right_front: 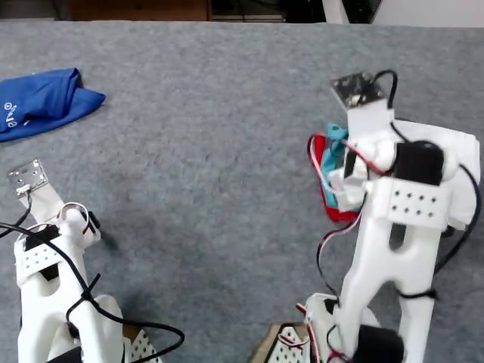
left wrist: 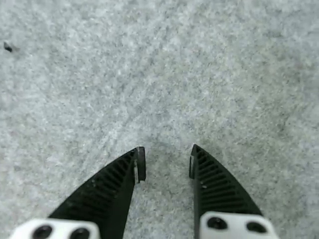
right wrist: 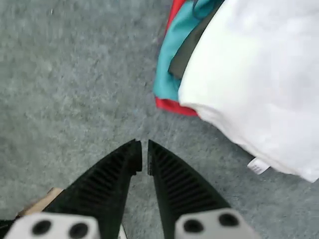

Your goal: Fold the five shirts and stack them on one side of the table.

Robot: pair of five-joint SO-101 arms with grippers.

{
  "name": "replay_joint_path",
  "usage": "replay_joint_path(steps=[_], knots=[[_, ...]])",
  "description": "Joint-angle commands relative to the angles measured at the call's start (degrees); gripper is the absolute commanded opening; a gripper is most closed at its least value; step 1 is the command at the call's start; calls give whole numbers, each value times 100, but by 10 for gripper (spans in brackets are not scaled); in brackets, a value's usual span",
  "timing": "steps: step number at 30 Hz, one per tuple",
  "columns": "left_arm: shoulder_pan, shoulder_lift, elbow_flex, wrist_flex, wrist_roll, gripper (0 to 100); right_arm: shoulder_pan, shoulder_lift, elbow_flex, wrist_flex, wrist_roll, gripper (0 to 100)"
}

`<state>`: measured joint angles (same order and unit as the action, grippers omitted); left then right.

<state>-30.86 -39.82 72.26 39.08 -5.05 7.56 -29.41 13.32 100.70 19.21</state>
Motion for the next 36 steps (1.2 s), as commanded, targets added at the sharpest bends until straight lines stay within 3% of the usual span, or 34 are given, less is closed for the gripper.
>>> replay_joint_path(steps=[1,10,16,22,28,36], knots=[[44,13,-62,-70,-9,157,-145,-523,585,-114,-44,40],[0,-31,53,-97,-53,157,-769,-725,2738,-1530,-79,40],[0,-40,62,-97,-53,144,-901,-725,3802,-3244,-35,40],[35,-31,53,-105,-352,21,-927,-699,4699,-4835,-35,40],[44,-22,62,-97,-457,19,-954,-699,5508,-6681,-44,39],[53,4,62,-141,-457,20,-989,-743,6545,-8387,-62,39]])
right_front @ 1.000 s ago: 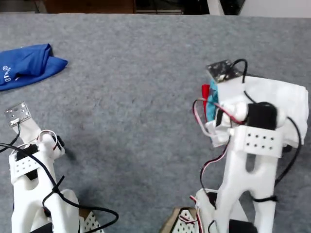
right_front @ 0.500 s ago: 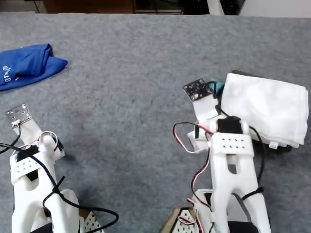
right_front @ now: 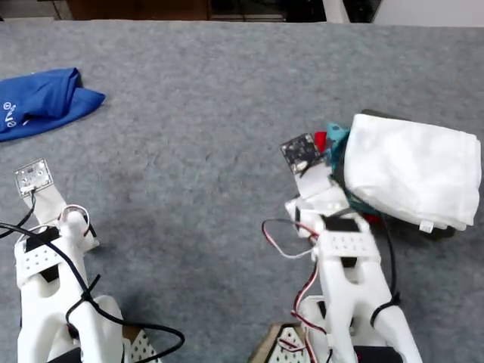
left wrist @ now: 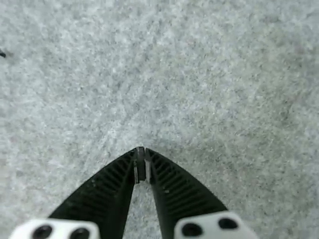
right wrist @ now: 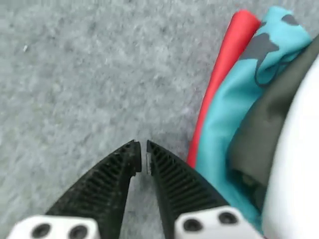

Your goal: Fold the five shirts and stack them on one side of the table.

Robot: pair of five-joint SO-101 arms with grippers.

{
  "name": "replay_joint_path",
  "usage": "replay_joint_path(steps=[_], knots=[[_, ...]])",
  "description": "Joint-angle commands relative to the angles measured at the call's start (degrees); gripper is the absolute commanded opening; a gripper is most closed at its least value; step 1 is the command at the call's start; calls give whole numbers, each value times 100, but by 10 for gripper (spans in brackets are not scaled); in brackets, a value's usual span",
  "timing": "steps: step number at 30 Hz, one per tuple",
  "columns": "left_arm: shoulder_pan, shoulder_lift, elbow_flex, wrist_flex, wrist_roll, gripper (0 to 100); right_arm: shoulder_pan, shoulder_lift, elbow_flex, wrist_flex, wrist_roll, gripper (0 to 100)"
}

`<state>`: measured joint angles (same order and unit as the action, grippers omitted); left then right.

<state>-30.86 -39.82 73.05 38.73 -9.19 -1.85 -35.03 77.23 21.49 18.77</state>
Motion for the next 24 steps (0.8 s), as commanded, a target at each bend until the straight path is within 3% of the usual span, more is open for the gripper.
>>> replay_joint_path(steps=[1,12,24], knots=[[53,4,0,-193,-44,20,-40,-198,136,-413,-26,39],[290,-31,185,-448,-88,20,-22,-259,-171,422,0,40],[290,-31,176,-431,-88,21,-22,-259,-171,413,0,40]])
